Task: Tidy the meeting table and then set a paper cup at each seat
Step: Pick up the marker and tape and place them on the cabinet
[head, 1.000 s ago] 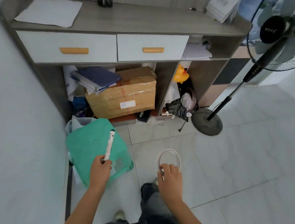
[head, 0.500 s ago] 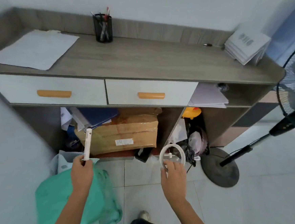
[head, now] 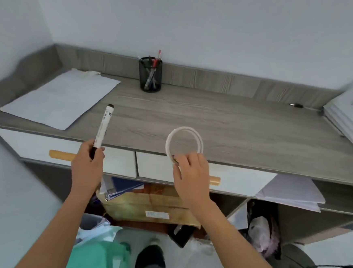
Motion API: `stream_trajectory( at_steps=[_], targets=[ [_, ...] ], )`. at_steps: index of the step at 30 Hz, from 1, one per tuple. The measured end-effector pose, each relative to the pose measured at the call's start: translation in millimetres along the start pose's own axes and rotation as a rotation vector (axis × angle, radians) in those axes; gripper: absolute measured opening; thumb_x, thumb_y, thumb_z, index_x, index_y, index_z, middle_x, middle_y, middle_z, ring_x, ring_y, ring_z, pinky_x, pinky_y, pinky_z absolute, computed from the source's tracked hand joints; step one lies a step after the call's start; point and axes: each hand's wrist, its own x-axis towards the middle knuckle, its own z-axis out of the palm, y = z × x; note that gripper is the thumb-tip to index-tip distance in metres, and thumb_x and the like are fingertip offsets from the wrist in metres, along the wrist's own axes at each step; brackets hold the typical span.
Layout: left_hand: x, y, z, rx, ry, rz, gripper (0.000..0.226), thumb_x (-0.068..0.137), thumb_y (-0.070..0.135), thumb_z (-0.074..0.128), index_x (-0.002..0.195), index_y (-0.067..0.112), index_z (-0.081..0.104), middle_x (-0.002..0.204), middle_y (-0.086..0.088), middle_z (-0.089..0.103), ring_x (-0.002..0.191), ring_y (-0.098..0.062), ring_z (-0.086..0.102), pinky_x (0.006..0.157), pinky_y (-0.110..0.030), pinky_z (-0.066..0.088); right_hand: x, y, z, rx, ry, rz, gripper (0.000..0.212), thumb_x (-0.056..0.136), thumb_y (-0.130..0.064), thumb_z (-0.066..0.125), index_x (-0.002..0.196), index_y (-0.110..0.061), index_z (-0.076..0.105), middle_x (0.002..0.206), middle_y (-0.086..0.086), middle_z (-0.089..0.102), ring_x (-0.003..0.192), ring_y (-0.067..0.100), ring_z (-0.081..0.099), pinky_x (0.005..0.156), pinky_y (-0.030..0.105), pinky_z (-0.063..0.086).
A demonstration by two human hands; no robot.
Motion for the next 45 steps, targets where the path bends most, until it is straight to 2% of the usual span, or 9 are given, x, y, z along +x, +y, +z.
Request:
stream_trajectory(
  at_steps=[4, 8, 13, 17, 21, 23, 31, 38, 45],
  targets=[
    [72.5, 0.4, 26.1, 0.246, -0.037, 0.129, 0.023, 0.094, 0.009, 0.038, 0.102, -0.005, 0.055, 0.074, -0.017, 0.052, 0.068, -0.032, 0.047, 0.054, -0.036, 0.032, 61.0, -1.0, 50.3, 0.001, -0.102, -0.056, 0.017, 0.063, 0.000, 0.067, 0.071, -0.011, 0.058, 0.064, 0.007, 0.054, 0.061, 0.025, 0.049, 0.059, 0.026, 0.030],
    [132.1, -8.1, 43.6, 0.465, -0.029, 0.169, 0.026, 0.089, 0.000, 0.041, 0.102, -0.008, 0.060, 0.095, -0.032, 0.063, 0.094, -0.044, 0.052, 0.081, -0.049, 0.040, 112.1, -15.1, 106.3, -0.053, -0.253, -0.043, 0.025, 0.049, -0.003, 0.072, 0.067, -0.013, 0.058, 0.062, 0.006, 0.052, 0.060, 0.025, 0.053, 0.055, 0.027, 0.035],
    [146.8, -17.0, 56.0, 0.685, -0.014, 0.389, 0.022, 0.076, 0.006, 0.042, 0.079, -0.003, 0.062, 0.067, -0.025, 0.060, 0.062, -0.039, 0.055, 0.061, -0.042, 0.045, 140.1, -29.1, 155.4, -0.075, -0.330, -0.002, 0.013, 0.058, -0.014, 0.066, 0.065, -0.016, 0.055, 0.063, 0.001, 0.054, 0.061, 0.022, 0.053, 0.060, 0.024, 0.031],
    [140.8, -17.8, 56.5, 0.794, -0.145, 0.479, 0.033, 0.080, 0.028, 0.036, 0.080, 0.007, 0.062, 0.071, -0.015, 0.060, 0.062, -0.033, 0.054, 0.053, -0.037, 0.045, 136.9, -22.7, 163.6, -0.081, -0.279, 0.012, 0.014, 0.070, -0.024, 0.042, 0.067, -0.017, 0.054, 0.066, 0.001, 0.053, 0.070, 0.018, 0.042, 0.062, 0.026, 0.024],
    [143.9, -17.7, 56.4, 0.720, -0.123, 0.422, 0.009, 0.080, 0.011, 0.062, 0.083, 0.002, 0.063, 0.073, -0.018, 0.057, 0.062, -0.034, 0.053, 0.052, -0.039, 0.046, 135.6, -22.3, 162.4, -0.111, -0.243, 0.032, 0.017, 0.073, -0.025, 0.042, 0.066, -0.016, 0.055, 0.068, 0.002, 0.054, 0.072, 0.018, 0.039, 0.064, 0.027, 0.023],
    [145.1, -17.5, 55.3, 0.673, -0.102, 0.351, 0.014, 0.072, -0.001, 0.070, 0.084, -0.002, 0.062, 0.070, -0.021, 0.054, 0.060, -0.035, 0.051, 0.052, -0.040, 0.044, 135.5, -22.2, 162.1, -0.111, -0.218, 0.043, 0.017, 0.073, -0.025, 0.043, 0.066, -0.015, 0.056, 0.068, 0.003, 0.055, 0.073, 0.017, 0.033, 0.065, 0.027, 0.022],
    [145.7, -15.6, 54.0, 0.750, -0.058, 0.383, 0.041, 0.074, 0.017, 0.032, 0.101, 0.000, 0.058, 0.074, -0.021, 0.056, 0.065, -0.036, 0.052, 0.049, -0.038, 0.042, 133.8, -23.1, 161.7, -0.018, -0.349, -0.090, 0.020, 0.076, -0.026, 0.044, 0.076, -0.016, 0.061, 0.075, 0.003, 0.057, 0.080, 0.016, 0.036, 0.064, 0.029, 0.043],
    [142.3, -16.4, 53.6, 0.755, -0.035, 0.376, 0.045, 0.072, 0.022, 0.033, 0.102, 0.001, 0.059, 0.082, -0.022, 0.062, 0.072, -0.037, 0.056, 0.055, -0.040, 0.045, 135.4, -24.4, 158.5, 0.088, -0.298, -0.041, 0.022, 0.075, -0.023, 0.046, 0.089, -0.014, 0.061, 0.087, 0.009, 0.062, 0.087, 0.017, 0.041, 0.074, 0.028, 0.033],
    [139.3, -13.6, 51.0, 0.724, -0.010, 0.329, 0.041, 0.073, 0.022, 0.046, 0.105, -0.001, 0.056, 0.107, -0.030, 0.058, 0.098, -0.047, 0.053, 0.077, -0.055, 0.044, 122.4, -14.2, 124.9, 0.111, -0.260, 0.186, 0.033, 0.078, -0.024, 0.044, 0.102, -0.010, 0.061, 0.105, 0.017, 0.062, 0.093, 0.034, 0.061, 0.075, 0.041, 0.050]
  ],
)
